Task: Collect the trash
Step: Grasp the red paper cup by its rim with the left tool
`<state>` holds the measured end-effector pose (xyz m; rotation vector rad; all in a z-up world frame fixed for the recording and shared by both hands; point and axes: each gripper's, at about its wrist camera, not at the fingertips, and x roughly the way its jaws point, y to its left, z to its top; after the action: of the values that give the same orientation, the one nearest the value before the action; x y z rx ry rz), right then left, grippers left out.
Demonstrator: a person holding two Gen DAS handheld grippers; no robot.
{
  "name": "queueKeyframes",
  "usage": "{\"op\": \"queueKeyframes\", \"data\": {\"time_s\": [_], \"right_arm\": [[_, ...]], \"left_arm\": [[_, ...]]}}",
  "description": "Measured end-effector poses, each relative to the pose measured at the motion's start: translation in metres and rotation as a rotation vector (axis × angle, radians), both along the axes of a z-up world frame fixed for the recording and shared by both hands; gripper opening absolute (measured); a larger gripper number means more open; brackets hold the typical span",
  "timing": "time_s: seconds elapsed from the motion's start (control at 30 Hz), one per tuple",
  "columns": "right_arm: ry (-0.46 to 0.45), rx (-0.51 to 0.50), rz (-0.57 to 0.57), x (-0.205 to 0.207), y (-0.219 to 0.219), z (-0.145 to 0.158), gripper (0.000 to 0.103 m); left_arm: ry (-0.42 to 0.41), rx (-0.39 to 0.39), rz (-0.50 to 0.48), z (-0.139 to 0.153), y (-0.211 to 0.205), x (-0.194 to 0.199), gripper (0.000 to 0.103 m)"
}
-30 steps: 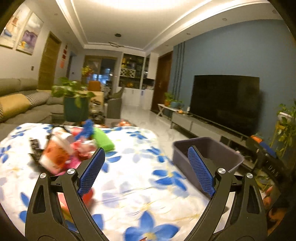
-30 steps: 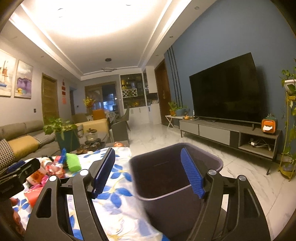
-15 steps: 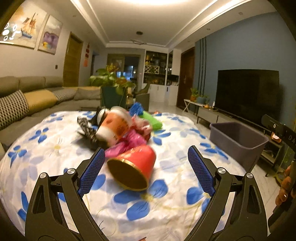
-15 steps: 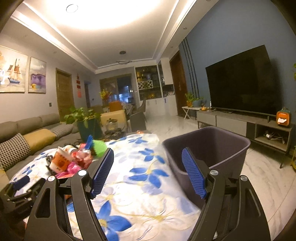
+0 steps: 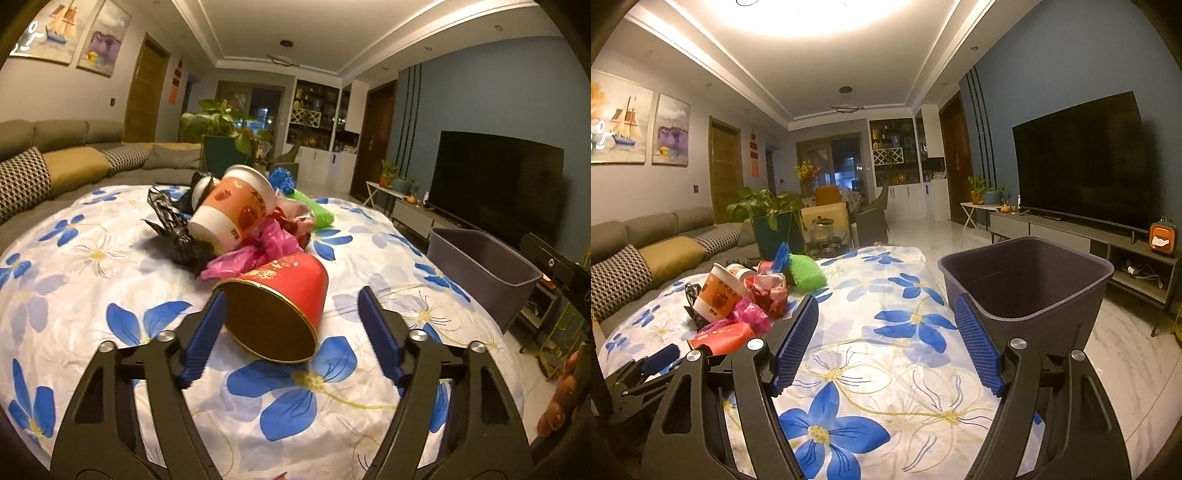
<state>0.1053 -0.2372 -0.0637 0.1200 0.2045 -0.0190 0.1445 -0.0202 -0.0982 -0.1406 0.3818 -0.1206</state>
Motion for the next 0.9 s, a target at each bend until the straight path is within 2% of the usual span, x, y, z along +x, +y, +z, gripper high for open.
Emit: {"op": "queueKeyframes", "data": {"time_s": [0.07, 0.17, 0.23, 0.33, 0.4, 0.67, 0.9], "right_arm": [[0.008, 0.004, 0.005, 0.003, 0.003, -0.002, 0.075], [0.017, 0.003, 0.016, 0.009, 0.008, -0.003, 0.074], [0.024, 0.001, 0.023, 0.012, 0.01, -0.004, 0.074], [0.032, -0.003, 0.035, 0.015, 0.015, -0.007, 0.074], [0.037, -0.009, 0.044, 0.017, 0.018, -0.008, 0.074], [0.059, -0.013, 0.094, 0.031, 0.038, -0.009, 0.074], [0.08, -0.038, 0.164, 0.054, 0.076, -0.01, 0.075]], "left_arm": [[0.01, 0.0, -0.006, -0.001, -0.001, 0.004, 0.06], [0.03, 0.001, -0.024, -0.005, -0.003, 0.011, 0.042], [0.053, -0.013, -0.044, -0.008, -0.004, 0.016, 0.023], [0.057, -0.03, -0.064, -0.011, -0.002, 0.018, 0.009], [0.045, -0.034, -0.078, -0.01, -0.002, 0.015, 0.003], [-0.009, -0.042, -0.084, 0.006, 0.009, -0.005, 0.002], [-0.092, -0.062, 0.012, 0.035, 0.047, -0.023, 0.002]]}}
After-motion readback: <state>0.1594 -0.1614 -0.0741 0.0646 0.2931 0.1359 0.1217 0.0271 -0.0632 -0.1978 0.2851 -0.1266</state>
